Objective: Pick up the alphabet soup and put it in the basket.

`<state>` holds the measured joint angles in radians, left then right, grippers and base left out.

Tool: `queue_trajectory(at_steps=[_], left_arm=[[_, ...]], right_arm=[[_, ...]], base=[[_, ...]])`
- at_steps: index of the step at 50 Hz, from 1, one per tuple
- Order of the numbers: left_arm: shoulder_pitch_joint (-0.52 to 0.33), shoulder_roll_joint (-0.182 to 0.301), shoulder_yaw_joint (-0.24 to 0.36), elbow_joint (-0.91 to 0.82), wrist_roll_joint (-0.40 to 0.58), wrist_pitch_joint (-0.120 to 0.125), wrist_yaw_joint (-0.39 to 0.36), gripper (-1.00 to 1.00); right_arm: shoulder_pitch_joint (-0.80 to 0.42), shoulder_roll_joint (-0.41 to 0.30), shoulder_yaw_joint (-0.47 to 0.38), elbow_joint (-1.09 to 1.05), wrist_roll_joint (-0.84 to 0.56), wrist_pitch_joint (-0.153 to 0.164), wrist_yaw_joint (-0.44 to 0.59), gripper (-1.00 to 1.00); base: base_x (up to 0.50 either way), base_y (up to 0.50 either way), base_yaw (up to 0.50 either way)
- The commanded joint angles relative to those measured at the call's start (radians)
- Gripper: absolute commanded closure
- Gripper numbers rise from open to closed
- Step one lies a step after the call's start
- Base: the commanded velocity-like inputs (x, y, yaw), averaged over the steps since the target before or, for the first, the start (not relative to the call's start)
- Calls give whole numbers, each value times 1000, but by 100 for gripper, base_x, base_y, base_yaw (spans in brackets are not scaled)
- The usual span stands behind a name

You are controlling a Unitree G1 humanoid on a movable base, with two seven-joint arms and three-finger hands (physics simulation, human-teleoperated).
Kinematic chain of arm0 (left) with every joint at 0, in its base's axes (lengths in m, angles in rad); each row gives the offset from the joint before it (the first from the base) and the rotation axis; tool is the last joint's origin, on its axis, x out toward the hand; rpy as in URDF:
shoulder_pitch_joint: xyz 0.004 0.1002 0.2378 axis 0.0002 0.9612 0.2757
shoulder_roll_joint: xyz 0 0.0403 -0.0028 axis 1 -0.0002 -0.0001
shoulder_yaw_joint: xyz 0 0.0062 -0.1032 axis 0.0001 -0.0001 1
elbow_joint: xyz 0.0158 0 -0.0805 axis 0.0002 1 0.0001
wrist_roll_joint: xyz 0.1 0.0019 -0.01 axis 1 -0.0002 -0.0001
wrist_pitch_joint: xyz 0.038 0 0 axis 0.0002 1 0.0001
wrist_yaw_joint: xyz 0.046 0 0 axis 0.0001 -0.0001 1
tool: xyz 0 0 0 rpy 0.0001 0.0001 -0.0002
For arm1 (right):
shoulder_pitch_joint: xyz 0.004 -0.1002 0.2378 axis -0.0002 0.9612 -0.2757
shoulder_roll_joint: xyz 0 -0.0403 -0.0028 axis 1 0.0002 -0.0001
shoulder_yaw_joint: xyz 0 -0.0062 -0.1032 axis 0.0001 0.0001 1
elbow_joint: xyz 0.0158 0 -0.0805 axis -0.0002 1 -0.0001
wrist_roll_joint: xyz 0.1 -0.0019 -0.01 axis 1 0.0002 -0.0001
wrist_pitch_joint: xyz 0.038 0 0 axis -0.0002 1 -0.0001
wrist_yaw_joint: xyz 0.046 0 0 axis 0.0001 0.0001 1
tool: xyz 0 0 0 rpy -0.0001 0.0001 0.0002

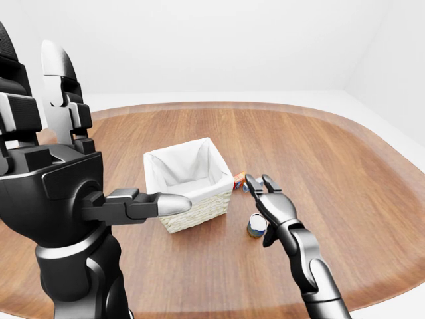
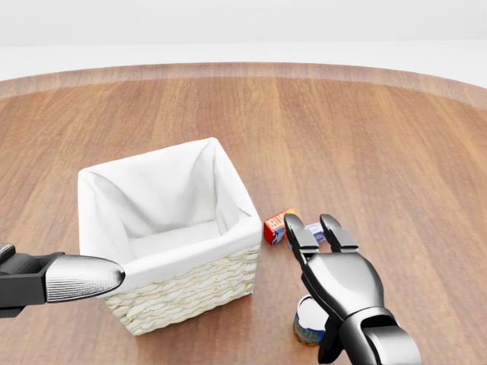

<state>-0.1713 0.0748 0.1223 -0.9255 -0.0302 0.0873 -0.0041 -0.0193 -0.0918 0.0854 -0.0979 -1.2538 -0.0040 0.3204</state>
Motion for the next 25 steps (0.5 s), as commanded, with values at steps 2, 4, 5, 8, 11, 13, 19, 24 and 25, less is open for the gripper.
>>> queue_trajectory(at_steps=[2,4,5,8,11,13,19,24,25], left_arm=[[0,1,0,-3,0,0,0,-100],[0,1,0,-3,0,0,-1,-100],[-1,1,-1,-7,0,0,0,-100],[-1,1,0,-4,1,0,-1,-100],[1,1,-2,-5,2,0,-2,-100],[2,1,-4,-5,4,0,-2,-100],[2,0,-4,-6,5,0,-3,-100],[4,-2,-2,-2,4,0,-4,-100],[5,-1,-3,-1,5,0,-4,-100]], right_arm=[[19,7,19,35,-12,-10,-34,-100],[10,11,22,59,-12,-7,-45,-100],[8,13,24,70,-10,-5,-49,-100],[-2,13,29,101,-10,-2,-67,-100],[-20,13,31,130,-7,-1,-87,-100],[-37,12,27,149,-2,2,-89,-100],[-54,14,39,190,-12,10,-110,-100],[-60,21,50,213,-20,14,-120,-100],[-60,21,52,216,-22,13,-122,-100]], base=[[0,0,0],[0,0,0],[0,0,0],[0,0,0],[0,0,0],[0,0,0],[0,0,0],[0,0,0],[0,0,0]])
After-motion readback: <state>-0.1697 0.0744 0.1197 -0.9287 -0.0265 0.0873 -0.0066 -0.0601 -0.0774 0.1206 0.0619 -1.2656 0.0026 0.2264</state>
